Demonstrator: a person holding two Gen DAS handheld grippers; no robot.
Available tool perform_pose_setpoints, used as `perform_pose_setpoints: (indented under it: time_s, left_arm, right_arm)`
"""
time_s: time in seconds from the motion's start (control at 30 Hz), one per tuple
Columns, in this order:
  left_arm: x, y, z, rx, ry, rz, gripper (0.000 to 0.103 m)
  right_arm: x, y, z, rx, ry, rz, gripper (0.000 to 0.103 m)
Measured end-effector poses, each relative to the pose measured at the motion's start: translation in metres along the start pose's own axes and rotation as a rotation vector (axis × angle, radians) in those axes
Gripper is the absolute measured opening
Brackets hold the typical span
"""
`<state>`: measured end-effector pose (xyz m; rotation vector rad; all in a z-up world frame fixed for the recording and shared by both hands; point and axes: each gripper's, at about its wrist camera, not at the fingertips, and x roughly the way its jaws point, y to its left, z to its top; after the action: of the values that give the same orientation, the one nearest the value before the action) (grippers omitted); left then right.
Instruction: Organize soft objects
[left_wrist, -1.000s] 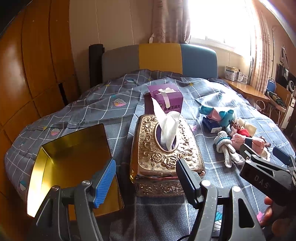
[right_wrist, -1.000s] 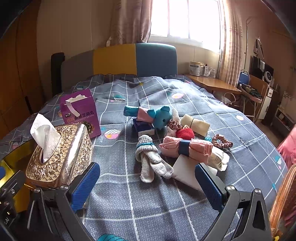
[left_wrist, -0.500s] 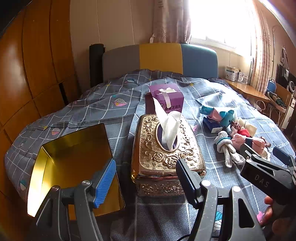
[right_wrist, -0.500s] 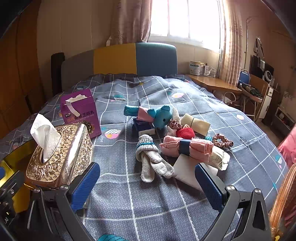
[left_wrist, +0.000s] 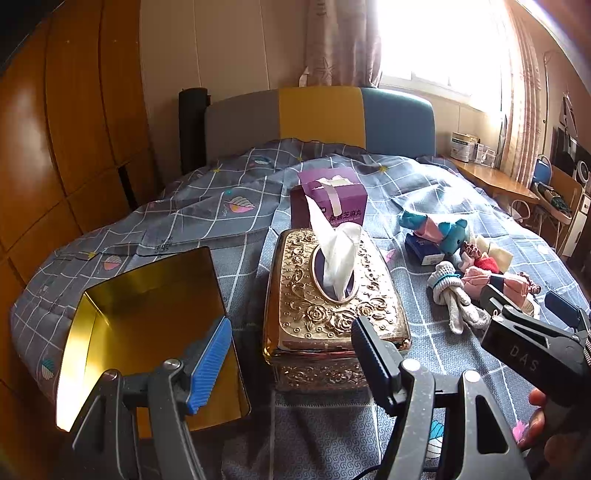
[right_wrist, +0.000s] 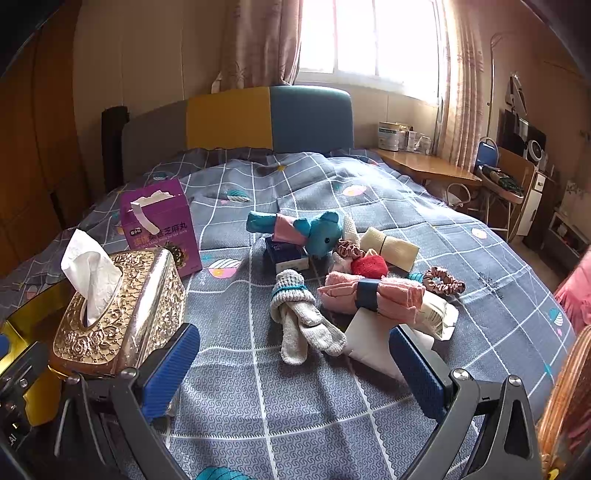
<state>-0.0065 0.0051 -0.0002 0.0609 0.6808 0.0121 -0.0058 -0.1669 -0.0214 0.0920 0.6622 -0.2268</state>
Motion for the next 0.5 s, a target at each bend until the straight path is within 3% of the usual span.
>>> perform_pose_setpoints:
  time_s: [0.5]
  left_arm:
    - [-0.0023, -0.0047, -0.0002, 0.013, 0.000, -0.004, 0.068]
  right_arm:
    - [0.0032, -0.0081, 0.0046, 0.020, -0.001, -0.003, 0.103]
